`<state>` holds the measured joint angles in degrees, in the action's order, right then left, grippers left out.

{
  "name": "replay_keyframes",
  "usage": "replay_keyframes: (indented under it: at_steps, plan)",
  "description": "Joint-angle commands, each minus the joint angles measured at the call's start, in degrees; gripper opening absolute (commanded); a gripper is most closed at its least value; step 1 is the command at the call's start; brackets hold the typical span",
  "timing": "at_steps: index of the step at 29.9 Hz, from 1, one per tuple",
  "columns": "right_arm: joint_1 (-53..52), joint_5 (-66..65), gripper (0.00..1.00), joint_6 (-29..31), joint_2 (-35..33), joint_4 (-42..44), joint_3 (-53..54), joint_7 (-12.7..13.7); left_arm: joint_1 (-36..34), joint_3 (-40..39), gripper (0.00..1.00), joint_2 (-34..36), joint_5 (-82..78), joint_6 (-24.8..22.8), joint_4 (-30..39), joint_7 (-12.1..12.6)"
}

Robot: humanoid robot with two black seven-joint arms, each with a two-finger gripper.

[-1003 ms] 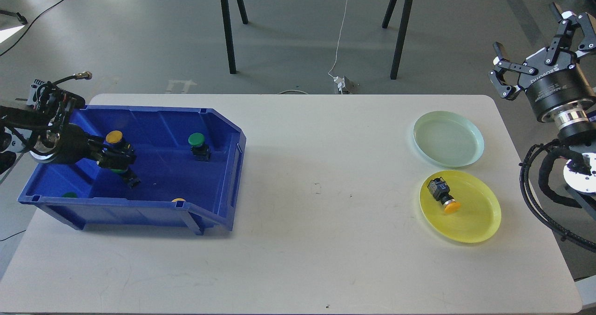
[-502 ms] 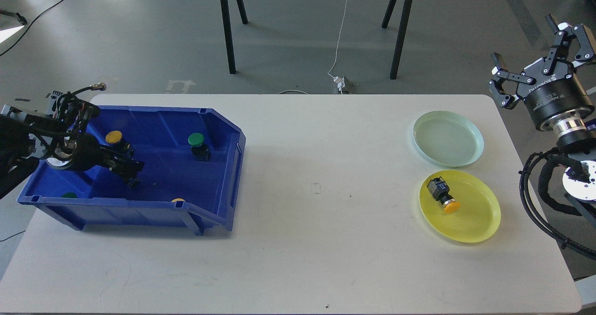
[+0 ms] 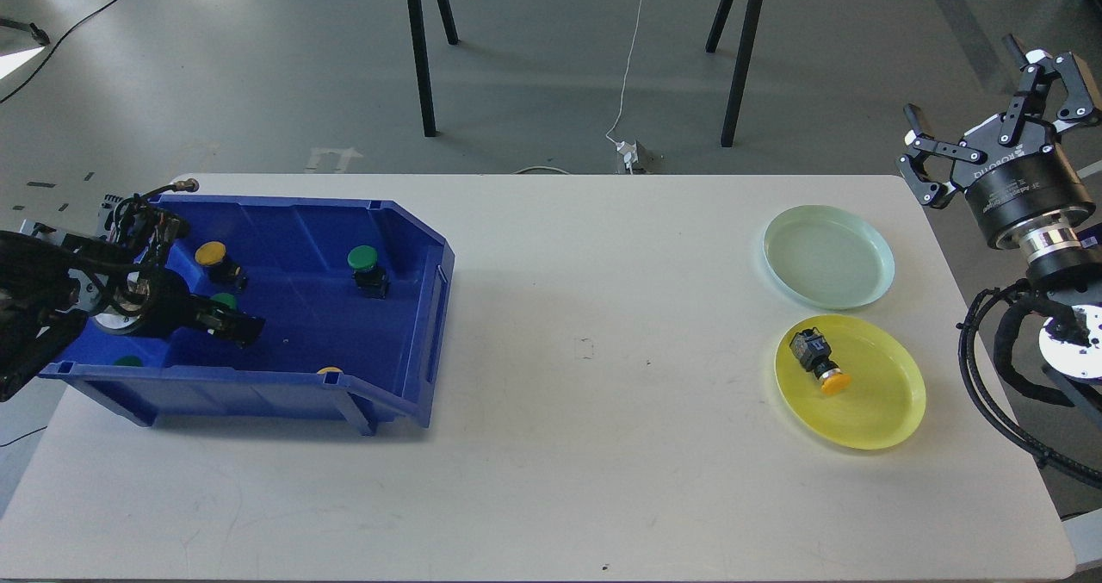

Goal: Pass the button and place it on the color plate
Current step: 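Lower the left gripper into the bin and grasp a green-topped button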

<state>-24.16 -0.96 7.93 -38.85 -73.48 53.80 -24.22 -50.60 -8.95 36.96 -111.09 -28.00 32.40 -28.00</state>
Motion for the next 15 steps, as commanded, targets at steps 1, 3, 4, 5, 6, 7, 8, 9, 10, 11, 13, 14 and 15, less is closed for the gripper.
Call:
replay_keyframes:
  at_steps: [1,3,4,5,6,7,8,9,10,11,13,14,15]
  plan:
    - [0.3,0.0,0.99,0.5,0.0,-0.3,0.1,0.0,0.2,0.0,0.79,0.0,2.1,0.0,-0.1,0.0]
    - [0.4,0.0,0.99,0.5,0.0,-0.3,0.1,0.0,0.2,0.0,0.74,-0.4,2.8,0.0,-0.6,0.0]
    - [0.5,0.0,0.99,0.5,-0.1,-0.3,0.0,0.0,0.2,-0.1,0.73,-0.9,2.9,0.0,-1.3,0.0]
    - [0.5,0.0,0.99,0.5,-0.1,-0.3,0.0,0.0,0.2,0.0,0.72,-1.4,2.9,0.0,-2.0,0.0]
    - [0.7,0.0,0.99,0.6,-0.1,-0.3,0.0,0.0,0.2,0.0,0.70,-1.7,2.9,0.0,-2.9,0.0]
    - [1.0,0.0,0.99,0.6,-0.1,-0.3,0.1,0.0,0.2,0.0,0.69,-2.1,2.9,0.0,-3.5,0.0]
    - [1.0,0.0,0.99,0.6,0.0,-0.3,0.1,0.0,0.2,0.0,0.68,-2.2,2.9,0.0,-3.8,0.0]
    - [1.1,0.0,0.99,0.6,-0.1,-0.6,0.2,0.0,0.2,0.0,0.67,-2.4,2.9,0.0,-4.1,0.0]
    - [1.2,0.0,0.99,0.6,-0.1,-0.8,0.2,0.0,0.2,0.0,0.66,-2.5,3.0,0.0,-4.1,0.0]
    - [1.3,0.0,0.99,0.5,-0.1,-0.8,0.2,0.0,0.2,-0.1,0.64,-2.5,3.2,0.0,-4.1,0.0]
    - [1.4,0.0,0.99,0.6,-0.4,-0.9,0.2,0.0,0.2,0.0,0.60,-2.5,3.6,0.0,-4.2,0.0]
    - [1.4,0.0,0.99,0.5,-0.4,-0.9,0.2,0.0,0.2,0.0,0.55,-2.5,3.6,0.0,-4.2,0.0]
    - [1.4,0.0,0.99,0.5,-0.4,-0.9,0.2,0.0,0.2,0.0,0.51,-2.5,3.6,0.0,-4.2,0.0]
